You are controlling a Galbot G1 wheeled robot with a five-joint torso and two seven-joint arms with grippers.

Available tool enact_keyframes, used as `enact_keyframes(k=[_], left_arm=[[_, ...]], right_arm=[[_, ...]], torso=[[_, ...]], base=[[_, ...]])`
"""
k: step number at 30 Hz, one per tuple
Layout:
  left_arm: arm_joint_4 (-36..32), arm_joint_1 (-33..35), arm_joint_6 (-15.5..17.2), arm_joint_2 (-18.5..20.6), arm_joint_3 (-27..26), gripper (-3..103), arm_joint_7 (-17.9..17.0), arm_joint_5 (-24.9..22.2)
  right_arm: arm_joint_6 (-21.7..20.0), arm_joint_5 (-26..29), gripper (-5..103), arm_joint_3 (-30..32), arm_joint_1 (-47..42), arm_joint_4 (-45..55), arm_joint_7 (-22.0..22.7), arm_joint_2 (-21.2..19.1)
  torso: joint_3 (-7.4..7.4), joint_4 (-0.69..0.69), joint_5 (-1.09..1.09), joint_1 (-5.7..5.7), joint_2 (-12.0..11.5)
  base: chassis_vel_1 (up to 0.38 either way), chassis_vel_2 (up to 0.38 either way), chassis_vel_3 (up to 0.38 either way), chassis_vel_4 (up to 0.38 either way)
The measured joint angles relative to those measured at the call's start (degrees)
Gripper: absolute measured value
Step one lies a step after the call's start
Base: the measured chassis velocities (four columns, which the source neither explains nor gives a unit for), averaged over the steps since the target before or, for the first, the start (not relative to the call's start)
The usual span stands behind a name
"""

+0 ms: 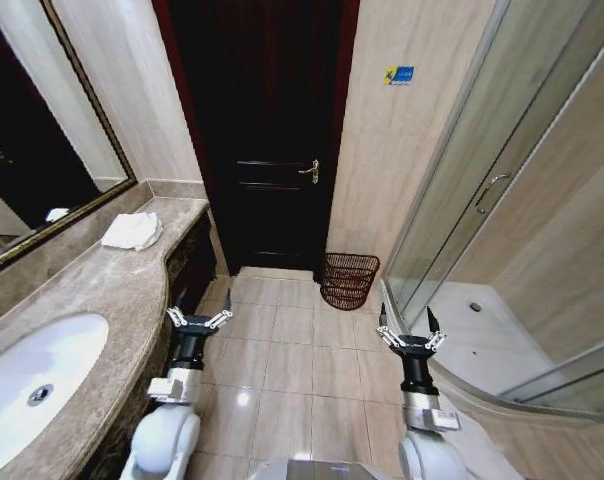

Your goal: Discard the used towel into the hamper.

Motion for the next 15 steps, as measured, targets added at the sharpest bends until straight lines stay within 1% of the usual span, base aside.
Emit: enact_keyframes(k=[1, 3, 4, 6, 8, 9, 11, 14, 15], left_arm=[[0.09, 0.0, 0.06, -0.21, 0.3, 100, -0.15, -0.09], [0.12, 0.42, 0.34, -1.09, 1.7, 100, -1.92, -1.07], [0.12, 0.42, 0.34, -1.09, 1.7, 100, -1.92, -1.07], [0.29, 0.45, 0.4, -1.99, 2.61, 100, -3.63, -1.99], [0.84, -0.13, -0.13, -3.26, 2.76, 100, -4.74, -1.05], [0.84, -0.13, -0.13, -3.26, 2.76, 100, -4.74, -1.05], [0.79, -0.54, -0.75, -4.21, 2.9, 100, -5.09, 0.66], [0.67, -0.64, -1.54, -4.64, 3.04, 100, -5.08, 1.56], [0.71, -0.8, -2.65, -4.88, 3.24, 100, -4.9, 1.71]], right_arm=[[0.0, -0.29, 100, 0.19, 0.18, -0.06, 0.02, 0.03], [-0.05, -1.4, 100, 0.69, 0.5, -0.28, 0.77, 0.04], [-0.05, -1.4, 100, 0.69, 0.5, -0.28, 0.77, 0.04], [-0.16, -1.54, 100, 0.93, 0.77, -0.38, 2.18, -0.2], [-0.41, -0.97, 100, 1.81, 1.24, -0.55, 3.39, -1.19], [-0.41, -0.97, 100, 1.81, 1.24, -0.55, 3.39, -1.19], [-1.08, 0.73, 100, 3.12, 1.55, -0.53, 3.52, -3.01], [-1.38, 1.79, 100, 3.88, 1.85, -0.53, 3.44, -4.07], [-1.51, 2.51, 100, 3.96, 2.05, -0.58, 3.17, -4.45]], torso=[[0.0, 0.01, 0.0, 0.0, 0.0], [0.0, 0.01, 0.0, 0.0, 0.0], [0.0, 0.01, 0.0, 0.0, 0.0], [0.0, 0.0, 0.01, 0.0, 0.0], [0.0, 0.01, 0.0, 0.0, 0.0], [0.0, 0.01, 0.0, 0.0, 0.0], [0.0, 0.0, 0.01, 0.0, 0.0], [0.0, 0.0, 0.0, 0.0, 0.0], [0.0, 0.01, 0.01, 0.0, 0.0]], base=[[0.0, 0.0, 0.0, 0.0], [0.0, 0.0, 0.0, 0.0], [0.0, 0.0, 0.0, 0.0], [0.0, 0.0, 0.0, 0.0], [0.0, 0.0, 0.0, 0.0], [0.0, 0.0, 0.0, 0.0], [0.0, 0.0, 0.0, 0.0], [0.0, 0.0, 0.0, 0.0], [0.0, 0.0, 0.0, 0.0]])
